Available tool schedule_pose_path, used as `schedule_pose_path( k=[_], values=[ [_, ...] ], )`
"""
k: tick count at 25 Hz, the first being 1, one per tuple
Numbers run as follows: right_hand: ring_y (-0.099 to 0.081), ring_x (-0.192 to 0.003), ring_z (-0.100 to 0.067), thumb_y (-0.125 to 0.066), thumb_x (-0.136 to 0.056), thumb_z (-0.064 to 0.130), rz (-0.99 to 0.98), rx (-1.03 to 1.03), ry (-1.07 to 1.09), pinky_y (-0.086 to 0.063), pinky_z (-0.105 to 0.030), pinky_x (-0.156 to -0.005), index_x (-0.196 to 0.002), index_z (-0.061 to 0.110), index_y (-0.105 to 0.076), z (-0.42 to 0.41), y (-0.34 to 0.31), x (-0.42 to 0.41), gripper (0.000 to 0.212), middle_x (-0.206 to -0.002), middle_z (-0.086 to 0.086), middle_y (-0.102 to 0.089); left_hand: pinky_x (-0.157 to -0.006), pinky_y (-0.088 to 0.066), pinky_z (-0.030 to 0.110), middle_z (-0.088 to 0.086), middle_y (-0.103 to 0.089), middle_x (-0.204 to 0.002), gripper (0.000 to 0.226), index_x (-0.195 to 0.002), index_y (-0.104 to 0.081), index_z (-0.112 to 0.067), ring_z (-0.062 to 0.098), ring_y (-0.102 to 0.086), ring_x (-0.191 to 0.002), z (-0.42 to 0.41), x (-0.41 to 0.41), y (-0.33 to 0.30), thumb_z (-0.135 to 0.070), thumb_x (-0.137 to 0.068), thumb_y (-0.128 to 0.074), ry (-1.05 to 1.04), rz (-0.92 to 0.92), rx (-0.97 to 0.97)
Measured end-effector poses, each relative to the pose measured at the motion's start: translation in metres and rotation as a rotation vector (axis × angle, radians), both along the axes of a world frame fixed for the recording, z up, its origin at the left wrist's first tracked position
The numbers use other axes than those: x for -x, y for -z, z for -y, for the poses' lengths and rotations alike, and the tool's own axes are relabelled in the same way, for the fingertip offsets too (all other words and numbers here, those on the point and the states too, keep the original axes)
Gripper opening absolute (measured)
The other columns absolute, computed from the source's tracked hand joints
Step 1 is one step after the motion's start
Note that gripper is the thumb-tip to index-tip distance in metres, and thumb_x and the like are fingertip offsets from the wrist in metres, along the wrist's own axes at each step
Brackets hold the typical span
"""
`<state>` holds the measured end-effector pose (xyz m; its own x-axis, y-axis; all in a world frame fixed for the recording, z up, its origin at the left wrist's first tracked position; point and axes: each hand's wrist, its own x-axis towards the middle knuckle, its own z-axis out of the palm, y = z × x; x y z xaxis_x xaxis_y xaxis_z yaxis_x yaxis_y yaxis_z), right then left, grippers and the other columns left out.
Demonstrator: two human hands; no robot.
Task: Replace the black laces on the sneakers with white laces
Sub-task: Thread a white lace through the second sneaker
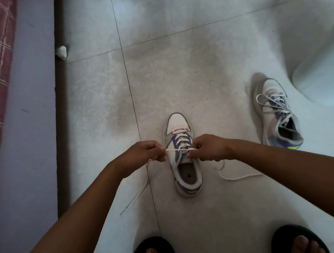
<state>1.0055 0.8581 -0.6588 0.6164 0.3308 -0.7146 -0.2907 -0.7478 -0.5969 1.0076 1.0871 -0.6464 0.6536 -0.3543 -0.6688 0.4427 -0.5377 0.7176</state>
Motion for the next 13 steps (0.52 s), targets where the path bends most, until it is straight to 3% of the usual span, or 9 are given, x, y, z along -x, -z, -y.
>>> schedule_pose_path(
  k=[2,5,8,10,13],
  values=[
    [-0.034,-0.047,-0.011,-0.056,-0.091,0.038,-0.184,-0.158,0.127,-0.028,-0.020,-0.042,-0.073,0.014,-0.058,0.014,-0.010,-0.007,0.030,-0.054,0.002,-0.045,-0.086,-0.046,0.025,-0.001,-0.073,-0.092,0.022,-0.082,-0.069,-0.019,0.008,-0.066,-0.091,-0.009,-0.002,-0.008,-0.028,-0.094,-0.053,-0.071,0.004,0.047],
    [-0.032,-0.046,-0.010,-0.050,-0.095,0.032,-0.303,-0.346,0.306,-0.028,-0.022,-0.044,-0.079,0.011,-0.058,0.041,-0.024,-0.016,0.028,-0.053,0.001,-0.043,-0.092,-0.046,0.029,0.005,-0.073,-0.093,0.023,-0.082,-0.069,-0.014,0.017,-0.066,-0.099,-0.018,-0.005,-0.026,-0.031,-0.089,-0.055,-0.201,0.023,0.164],
    [-0.040,-0.045,-0.011,-0.057,-0.085,0.031,-0.301,-0.493,0.391,-0.036,-0.023,-0.047,-0.076,0.010,-0.063,0.067,-0.045,-0.016,0.024,-0.054,-0.002,-0.049,-0.087,-0.052,0.032,0.003,-0.066,-0.071,0.027,-0.074,-0.068,-0.011,0.018,-0.067,-0.073,-0.021,-0.005,-0.049,-0.034,-0.081,-0.057,-0.240,0.016,0.332],
    [-0.047,-0.047,-0.013,-0.059,-0.079,0.032,-0.286,-0.565,0.427,-0.043,-0.023,-0.050,-0.071,0.012,-0.069,0.083,-0.064,-0.015,0.023,-0.057,-0.005,-0.054,-0.090,-0.053,0.037,0.000,-0.056,-0.061,0.026,-0.067,-0.069,-0.016,0.014,-0.056,-0.055,-0.028,-0.003,-0.062,-0.034,-0.081,-0.058,-0.168,-0.037,0.406],
    [-0.051,-0.050,-0.015,-0.059,-0.078,0.031,-0.213,-0.629,0.451,-0.048,-0.025,-0.053,-0.069,0.014,-0.070,0.104,-0.086,-0.015,0.022,-0.060,-0.008,-0.056,-0.090,-0.053,0.041,0.001,-0.057,-0.058,0.020,-0.077,-0.074,-0.015,0.015,-0.056,-0.054,-0.039,-0.004,-0.074,-0.028,-0.083,-0.060,-0.037,-0.087,0.322]
  ],
)
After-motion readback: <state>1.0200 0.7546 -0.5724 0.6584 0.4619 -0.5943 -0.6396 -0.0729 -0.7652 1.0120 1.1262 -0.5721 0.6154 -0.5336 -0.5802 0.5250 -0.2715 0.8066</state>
